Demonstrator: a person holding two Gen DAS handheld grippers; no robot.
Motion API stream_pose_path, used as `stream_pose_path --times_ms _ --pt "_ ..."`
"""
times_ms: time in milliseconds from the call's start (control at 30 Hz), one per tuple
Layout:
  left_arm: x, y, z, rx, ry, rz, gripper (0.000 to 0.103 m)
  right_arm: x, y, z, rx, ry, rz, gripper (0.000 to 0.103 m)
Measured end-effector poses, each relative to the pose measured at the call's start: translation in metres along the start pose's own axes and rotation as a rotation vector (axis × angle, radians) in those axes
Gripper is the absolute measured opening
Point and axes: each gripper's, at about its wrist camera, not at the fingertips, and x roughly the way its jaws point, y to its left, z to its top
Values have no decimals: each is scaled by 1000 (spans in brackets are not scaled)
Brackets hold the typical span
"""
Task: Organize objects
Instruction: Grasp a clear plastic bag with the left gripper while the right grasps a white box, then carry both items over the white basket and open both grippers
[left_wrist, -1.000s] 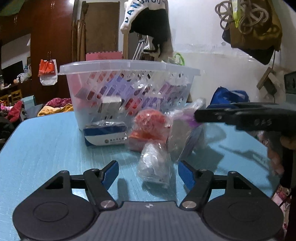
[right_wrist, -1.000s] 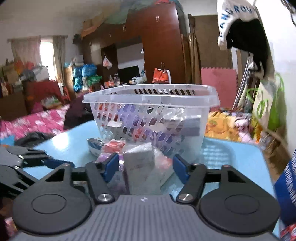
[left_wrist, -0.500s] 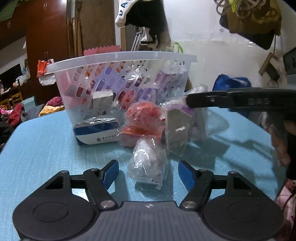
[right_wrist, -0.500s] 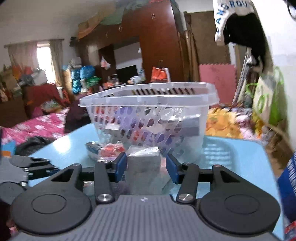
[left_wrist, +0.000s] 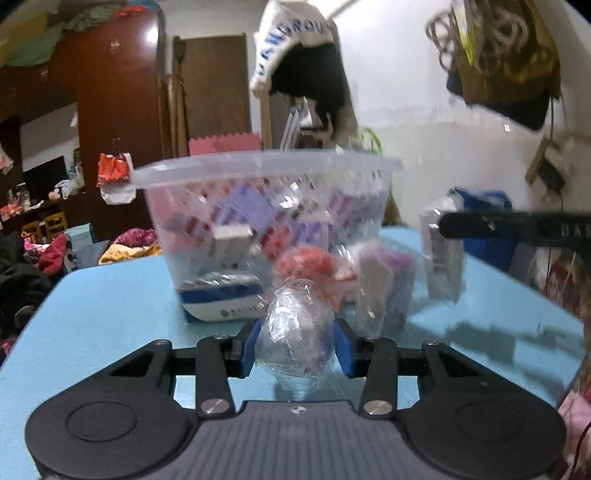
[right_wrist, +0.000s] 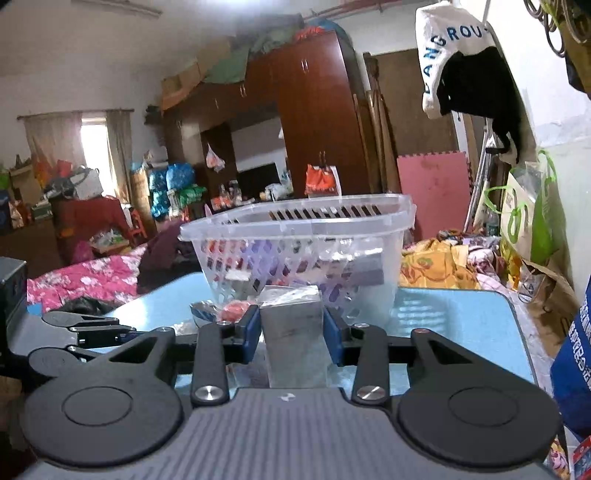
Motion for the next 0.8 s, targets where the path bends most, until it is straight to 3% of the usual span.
stream_pose_path --times_ms 400,633,800 --pt "-25 36 35 -101 -131 -38 47 -3 10 38 -77 -50 -64 40" --pt "-30 42 100 -96 -204 -48 47 8 16 86 -132 -62 -81 40" --pt "3 42 151 -120 -170 -8 47 33 20 118 -165 -89 -60 40"
